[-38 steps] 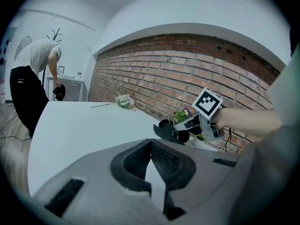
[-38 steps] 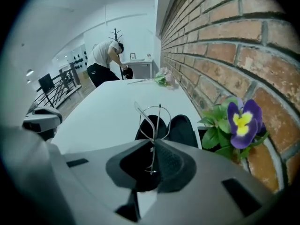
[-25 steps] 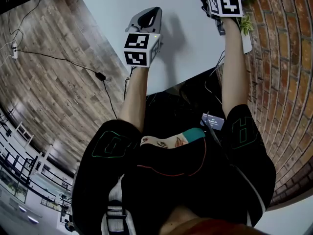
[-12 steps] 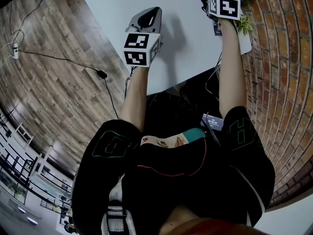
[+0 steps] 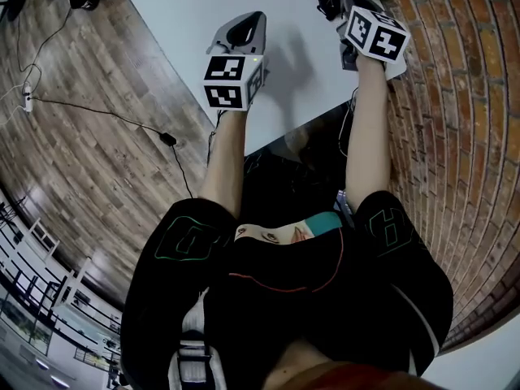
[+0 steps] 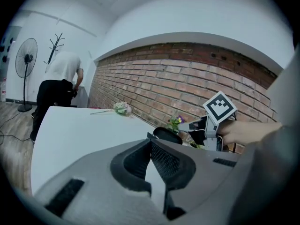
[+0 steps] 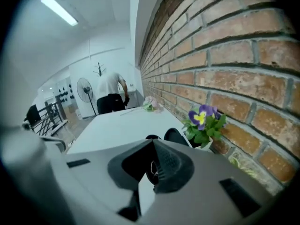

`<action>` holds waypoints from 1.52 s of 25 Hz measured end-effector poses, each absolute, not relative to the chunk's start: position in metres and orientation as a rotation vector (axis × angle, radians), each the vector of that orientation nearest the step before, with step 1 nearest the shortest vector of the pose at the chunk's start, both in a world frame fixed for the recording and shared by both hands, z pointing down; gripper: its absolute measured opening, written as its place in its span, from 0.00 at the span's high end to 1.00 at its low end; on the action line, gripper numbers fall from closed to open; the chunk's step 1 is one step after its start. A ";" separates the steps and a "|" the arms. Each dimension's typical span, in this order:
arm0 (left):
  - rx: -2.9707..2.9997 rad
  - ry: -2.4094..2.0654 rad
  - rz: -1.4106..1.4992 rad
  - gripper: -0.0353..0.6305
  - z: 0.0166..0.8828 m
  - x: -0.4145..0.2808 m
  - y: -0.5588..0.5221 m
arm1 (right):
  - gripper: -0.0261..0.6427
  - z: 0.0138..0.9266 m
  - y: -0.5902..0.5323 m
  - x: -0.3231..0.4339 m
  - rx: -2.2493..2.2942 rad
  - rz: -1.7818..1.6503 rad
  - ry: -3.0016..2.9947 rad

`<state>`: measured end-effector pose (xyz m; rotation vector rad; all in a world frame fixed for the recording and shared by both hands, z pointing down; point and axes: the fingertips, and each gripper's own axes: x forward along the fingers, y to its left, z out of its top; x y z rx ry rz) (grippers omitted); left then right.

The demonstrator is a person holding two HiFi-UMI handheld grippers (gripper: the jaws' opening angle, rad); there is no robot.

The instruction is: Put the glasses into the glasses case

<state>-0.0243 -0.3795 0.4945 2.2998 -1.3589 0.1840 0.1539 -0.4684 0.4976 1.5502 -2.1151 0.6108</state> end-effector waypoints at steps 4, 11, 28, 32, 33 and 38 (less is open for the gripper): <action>2.337 -1.373 0.152 0.94 0.478 -0.014 -0.373 | 0.95 0.466 -0.451 0.154 1.602 0.588 -2.272; 2.407 -1.411 0.092 0.94 0.436 -0.001 -0.361 | 0.95 0.416 -0.408 0.155 1.696 0.572 -2.428; 2.604 -1.553 -0.044 0.94 0.319 0.008 -0.316 | 0.95 0.293 -0.309 0.166 1.830 0.077 -2.572; 2.610 -1.590 -0.035 0.94 0.312 -0.003 -0.307 | 0.95 0.289 -0.300 0.167 1.831 0.075 -2.594; 2.609 -1.599 -0.035 0.94 0.312 -0.005 -0.305 | 0.95 0.291 -0.299 0.168 1.827 0.074 -2.584; 2.611 -1.623 -0.022 0.94 0.310 -0.007 -0.295 | 0.95 0.295 -0.290 0.169 1.807 0.058 -2.571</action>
